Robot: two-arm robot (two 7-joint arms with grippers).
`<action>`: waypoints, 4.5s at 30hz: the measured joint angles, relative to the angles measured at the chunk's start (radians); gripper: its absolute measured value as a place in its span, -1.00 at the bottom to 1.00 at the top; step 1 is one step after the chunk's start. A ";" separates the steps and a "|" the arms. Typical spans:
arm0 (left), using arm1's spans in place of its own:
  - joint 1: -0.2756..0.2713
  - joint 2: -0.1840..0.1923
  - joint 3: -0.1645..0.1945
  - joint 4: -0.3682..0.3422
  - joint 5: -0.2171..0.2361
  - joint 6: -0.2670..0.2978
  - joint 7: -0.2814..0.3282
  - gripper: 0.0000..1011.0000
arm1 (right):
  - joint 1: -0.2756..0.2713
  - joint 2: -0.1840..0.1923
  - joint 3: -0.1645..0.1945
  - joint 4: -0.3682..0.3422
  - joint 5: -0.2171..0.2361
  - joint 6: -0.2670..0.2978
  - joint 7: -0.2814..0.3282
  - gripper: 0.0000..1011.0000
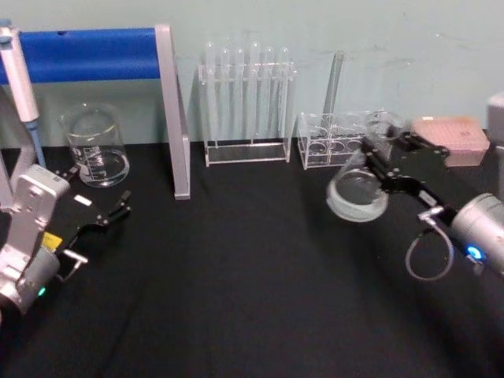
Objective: Grasp the erlenmeyer flask with one hand, shake it three times, then place it back.
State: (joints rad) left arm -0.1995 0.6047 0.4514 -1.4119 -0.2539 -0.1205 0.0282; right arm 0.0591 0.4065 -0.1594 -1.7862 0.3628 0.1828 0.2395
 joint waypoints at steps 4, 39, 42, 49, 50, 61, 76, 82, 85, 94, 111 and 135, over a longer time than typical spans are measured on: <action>0.000 0.000 0.000 0.000 0.000 0.000 0.000 0.98 | 0.032 -0.003 -0.049 0.017 0.000 0.000 0.050 -0.12; 0.000 0.000 0.000 0.000 0.000 0.000 0.000 0.98 | 0.164 0.027 -0.220 0.125 0.067 -0.058 0.179 -0.12; 0.000 0.000 0.000 0.000 0.000 0.000 0.000 0.98 | 0.168 0.034 -0.230 0.142 0.071 -0.076 0.196 -0.12; 0.000 0.000 0.000 0.000 0.000 0.000 0.000 0.98 | 0.173 0.046 -0.249 0.167 0.073 -0.086 0.213 -0.12; 0.000 0.000 0.000 0.000 0.000 0.000 0.000 0.98 | 0.174 0.048 -0.251 0.170 0.073 -0.087 0.216 -0.12; 0.000 0.000 0.000 0.000 0.000 0.000 0.000 0.98 | 0.177 0.071 -0.287 0.211 0.057 -0.112 0.258 -0.12; 0.000 0.000 0.000 0.000 0.000 0.000 0.000 0.98 | 0.189 0.076 -0.315 0.242 0.041 -0.135 0.287 -0.12; 0.000 0.000 0.000 0.000 0.000 0.000 0.000 0.98 | 0.193 0.075 -0.321 0.254 0.040 -0.135 0.291 -0.12; 0.000 0.000 0.000 0.000 0.000 0.000 0.000 0.98 | 0.195 0.073 -0.324 0.260 0.040 -0.135 0.293 -0.12; 0.000 0.000 0.000 0.000 0.000 0.000 0.000 0.98 | 0.199 0.069 -0.330 0.274 0.040 -0.137 0.299 -0.12; 0.000 0.000 0.000 0.000 0.000 0.000 0.000 0.98 | 0.205 0.065 -0.334 0.285 0.046 -0.130 0.300 -0.12; 0.000 0.000 0.000 0.000 0.000 0.000 0.000 0.98 | 0.204 0.067 -0.342 0.287 0.043 -0.124 0.299 -0.12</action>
State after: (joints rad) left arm -0.1995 0.6047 0.4514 -1.4120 -0.2539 -0.1205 0.0282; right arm 0.2634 0.4738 -0.5018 -1.4989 0.4060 0.0587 0.5389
